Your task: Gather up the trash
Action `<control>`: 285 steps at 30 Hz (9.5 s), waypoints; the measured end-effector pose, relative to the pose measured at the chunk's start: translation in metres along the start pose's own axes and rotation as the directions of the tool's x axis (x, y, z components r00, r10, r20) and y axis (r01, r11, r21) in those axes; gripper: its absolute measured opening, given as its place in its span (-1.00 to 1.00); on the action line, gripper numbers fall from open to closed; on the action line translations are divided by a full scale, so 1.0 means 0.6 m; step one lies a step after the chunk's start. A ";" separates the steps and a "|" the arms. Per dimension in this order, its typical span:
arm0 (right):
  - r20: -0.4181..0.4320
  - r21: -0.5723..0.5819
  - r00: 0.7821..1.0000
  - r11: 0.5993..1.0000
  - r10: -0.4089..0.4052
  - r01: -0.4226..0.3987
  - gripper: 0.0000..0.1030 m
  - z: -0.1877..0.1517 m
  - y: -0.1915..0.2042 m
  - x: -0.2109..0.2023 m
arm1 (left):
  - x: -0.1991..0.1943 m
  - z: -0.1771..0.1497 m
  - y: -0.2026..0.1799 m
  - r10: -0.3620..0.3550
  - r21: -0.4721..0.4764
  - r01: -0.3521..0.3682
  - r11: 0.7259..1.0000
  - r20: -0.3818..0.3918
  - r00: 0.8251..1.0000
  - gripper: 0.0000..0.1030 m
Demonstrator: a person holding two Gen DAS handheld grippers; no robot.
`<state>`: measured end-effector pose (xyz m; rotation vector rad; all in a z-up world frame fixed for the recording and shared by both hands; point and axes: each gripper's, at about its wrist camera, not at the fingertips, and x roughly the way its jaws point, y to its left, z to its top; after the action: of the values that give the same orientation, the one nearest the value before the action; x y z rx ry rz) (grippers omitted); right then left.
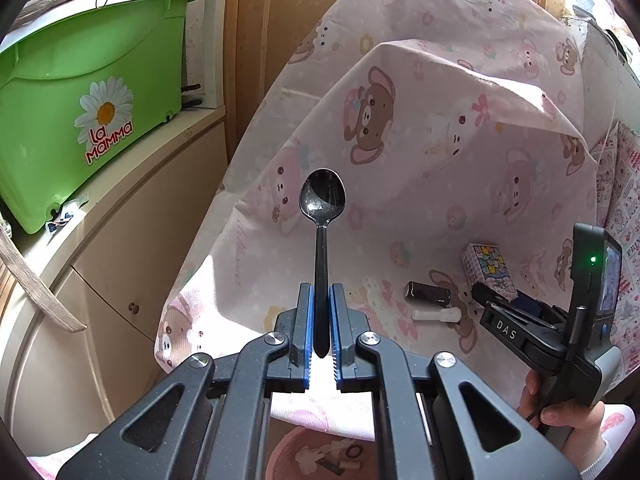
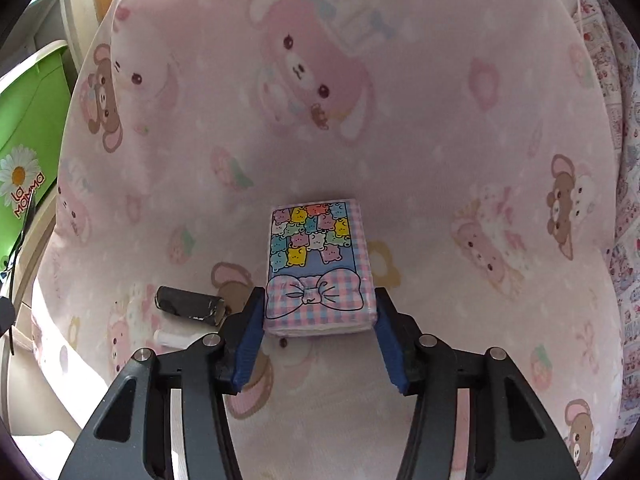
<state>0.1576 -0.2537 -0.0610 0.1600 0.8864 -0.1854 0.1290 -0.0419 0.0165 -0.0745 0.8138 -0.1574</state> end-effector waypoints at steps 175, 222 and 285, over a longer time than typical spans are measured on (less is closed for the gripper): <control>0.222 -0.203 0.971 0.978 0.092 -0.046 0.53 0.007 -0.041 -0.216 | -0.066 0.005 0.044 0.177 -0.037 -0.174 0.984 0.136 0.975 0.97; -0.090 -0.209 0.995 0.976 0.046 -0.064 0.02 -0.063 0.142 -0.010 | -0.010 0.023 0.074 0.180 -0.137 -0.176 0.975 0.013 0.984 0.97; -0.153 -0.330 0.966 0.911 0.207 -0.247 -0.65 -0.046 0.039 -0.060 | 0.028 0.008 0.018 0.125 -0.037 -0.126 0.991 -0.051 0.991 0.97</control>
<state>0.1200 -0.2214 -0.0487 -0.0576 0.9930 0.2023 0.1451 -0.0340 0.0063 -0.0572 0.8679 -0.0241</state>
